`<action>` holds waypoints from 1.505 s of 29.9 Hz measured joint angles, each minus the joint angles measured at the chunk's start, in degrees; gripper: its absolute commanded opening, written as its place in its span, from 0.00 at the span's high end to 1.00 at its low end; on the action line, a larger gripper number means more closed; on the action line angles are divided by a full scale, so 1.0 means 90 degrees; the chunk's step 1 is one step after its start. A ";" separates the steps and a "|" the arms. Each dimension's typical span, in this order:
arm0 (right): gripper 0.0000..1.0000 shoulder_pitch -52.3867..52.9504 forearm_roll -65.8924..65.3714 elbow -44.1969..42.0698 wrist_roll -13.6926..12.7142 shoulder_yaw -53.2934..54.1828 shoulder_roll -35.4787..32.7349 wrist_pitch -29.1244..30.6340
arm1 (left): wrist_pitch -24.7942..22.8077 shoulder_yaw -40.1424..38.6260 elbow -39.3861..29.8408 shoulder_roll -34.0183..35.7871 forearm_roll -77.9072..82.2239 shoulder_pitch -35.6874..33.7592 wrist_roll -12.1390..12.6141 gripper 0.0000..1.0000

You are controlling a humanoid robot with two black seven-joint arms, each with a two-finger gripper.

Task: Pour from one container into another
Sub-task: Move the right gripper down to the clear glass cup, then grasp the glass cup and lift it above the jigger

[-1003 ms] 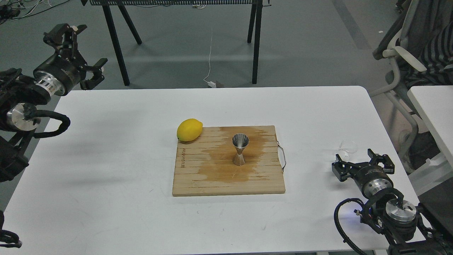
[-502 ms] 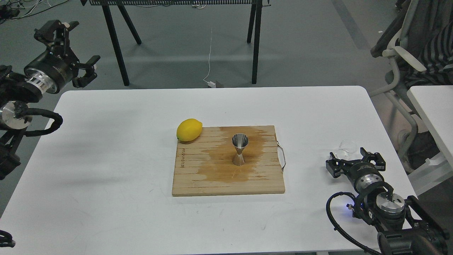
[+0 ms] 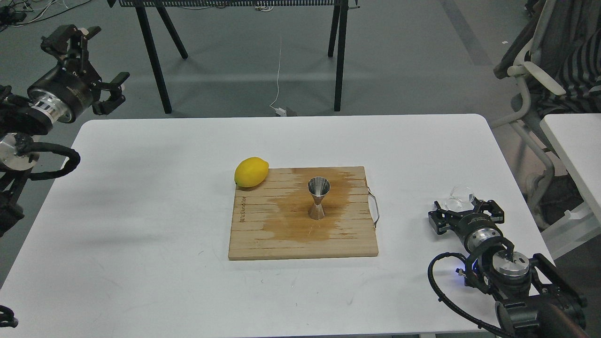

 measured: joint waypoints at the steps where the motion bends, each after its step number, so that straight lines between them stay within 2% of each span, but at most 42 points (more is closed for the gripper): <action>1: 0.44 0.0022 0.0000 -0.0020 0.0008 -0.0054 0.0004 -0.0003 | 0.0000 0.0000 0.0000 0.0005 0.0000 0.0000 0.0000 0.00; 3: 0.46 0.0049 -0.0002 -0.0040 0.0025 -0.0132 0.0007 -0.0010 | 0.0001 -0.0003 0.0000 0.0023 0.0000 0.0000 -0.0001 0.00; 8: 0.82 0.0067 -0.0008 -0.0053 0.0074 -0.0176 0.0009 0.0014 | 0.0002 -0.0005 0.0000 0.0089 0.0000 -0.0001 -0.0003 0.00; 11: 0.87 0.0072 -0.0017 -0.0044 0.0149 -0.0197 0.0007 0.0043 | 0.0002 -0.0005 0.0000 0.0092 0.0000 -0.0012 -0.0009 0.00; 19: 0.89 0.0099 -0.0023 0.0165 0.0185 -0.0255 0.0002 0.0077 | 0.0004 -0.0005 0.0000 0.0096 0.0000 -0.0011 -0.0010 0.00; 27: 0.89 -0.0082 -0.0032 0.1407 0.0195 -0.0361 -0.0058 -0.0033 | 0.0004 -0.0005 0.0000 0.0096 0.0000 -0.0010 -0.0015 0.00; 36: 0.89 -0.0447 -0.0274 0.3238 0.0207 -0.0425 -0.0277 -0.0653 | 0.0000 -0.0005 0.0001 0.0125 0.0000 -0.0008 -0.0048 0.00; 45: 0.88 -0.0207 -0.0676 0.3867 0.0189 -0.0970 -0.0181 -0.1247 | -0.0007 -0.0051 0.0001 0.0139 0.0000 -0.0008 -0.0052 0.00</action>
